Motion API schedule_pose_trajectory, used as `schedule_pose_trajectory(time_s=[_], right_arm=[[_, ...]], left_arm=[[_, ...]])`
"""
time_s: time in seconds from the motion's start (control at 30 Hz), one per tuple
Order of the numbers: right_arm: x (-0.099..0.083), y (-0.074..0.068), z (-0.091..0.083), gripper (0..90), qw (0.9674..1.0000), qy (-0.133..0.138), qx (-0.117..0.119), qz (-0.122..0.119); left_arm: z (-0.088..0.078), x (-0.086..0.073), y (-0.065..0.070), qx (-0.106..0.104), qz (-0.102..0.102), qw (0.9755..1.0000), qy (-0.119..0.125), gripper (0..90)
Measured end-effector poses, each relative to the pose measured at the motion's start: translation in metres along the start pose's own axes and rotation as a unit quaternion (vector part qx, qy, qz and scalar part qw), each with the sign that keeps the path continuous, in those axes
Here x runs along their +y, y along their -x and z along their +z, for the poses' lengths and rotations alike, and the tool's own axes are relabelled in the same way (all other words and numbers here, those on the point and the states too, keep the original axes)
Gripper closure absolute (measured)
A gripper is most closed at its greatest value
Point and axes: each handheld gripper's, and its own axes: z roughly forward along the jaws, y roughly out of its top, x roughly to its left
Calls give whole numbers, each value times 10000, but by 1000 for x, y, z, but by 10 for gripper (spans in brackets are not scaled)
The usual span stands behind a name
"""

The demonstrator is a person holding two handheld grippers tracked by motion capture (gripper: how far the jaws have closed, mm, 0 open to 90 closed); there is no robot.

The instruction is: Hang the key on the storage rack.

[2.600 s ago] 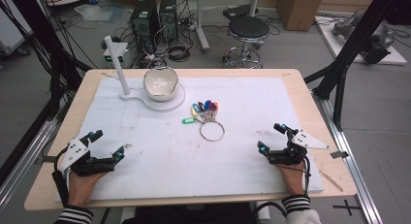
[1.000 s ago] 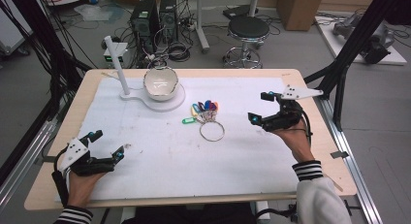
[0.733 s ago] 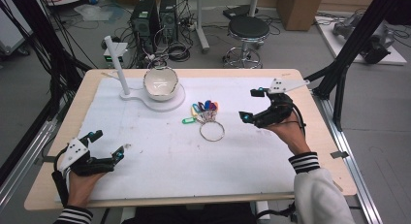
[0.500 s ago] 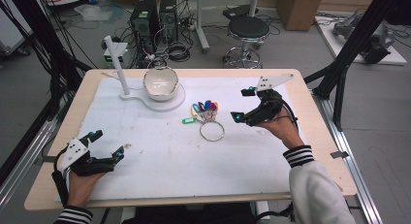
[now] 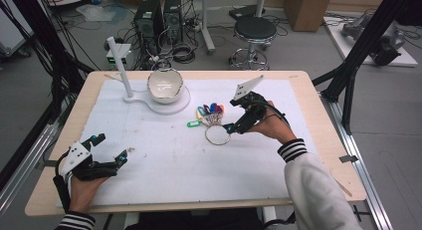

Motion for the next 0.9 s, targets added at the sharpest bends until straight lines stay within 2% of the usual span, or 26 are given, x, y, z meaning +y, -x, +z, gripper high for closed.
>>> schedule_pose_trajectory(time_s=[0.03, 0.07, 0.1, 0.17, 0.37, 0.47, 0.53, 0.63, 0.8, 0.9], right_arm=[[2, 0, 5, 11, 9999, -139, 39, -56], [2, 0, 5, 11, 9999, -139, 39, -56], [5, -1, 11, 11, 9994, -314, 70, -131], [8, -1, 19, 11, 9985, -497, 133, -201], [13, -2, 35, 11, 9960, -775, 280, -339], [13, -3, 45, 11, 9933, -985, 345, -506], [12, -5, 47, 11, 9922, -1086, 383, -470], [11, -8, 57, 11, 9873, -1401, 475, -587], [10, -12, 67, 11, 9829, -1622, 519, -704], [10, -14, 72, 11, 9790, -1810, 529, -774]], left_arm=[[0, 0, 0, -1, -9, 10000, 3, 17], [0, 0, 0, -1, -9, 10000, 3, 17], [0, 0, 0, 2, -1, 10000, -1, 17], [0, 0, 0, 9, -1, 10000, 6, 17], [0, 0, 0, -1, -3, 10000, 5, 17], [0, 0, 0, -5, -4, 10000, 4, 17], [0, 0, 0, -6, -3, 10000, 5, 17], [0, 0, 0, -6, 1, 10000, 5, 17], [0, 0, 0, -3, 1, 10000, 2, 17], [0, 0, 0, 0, 13, 10000, -9, 17]])
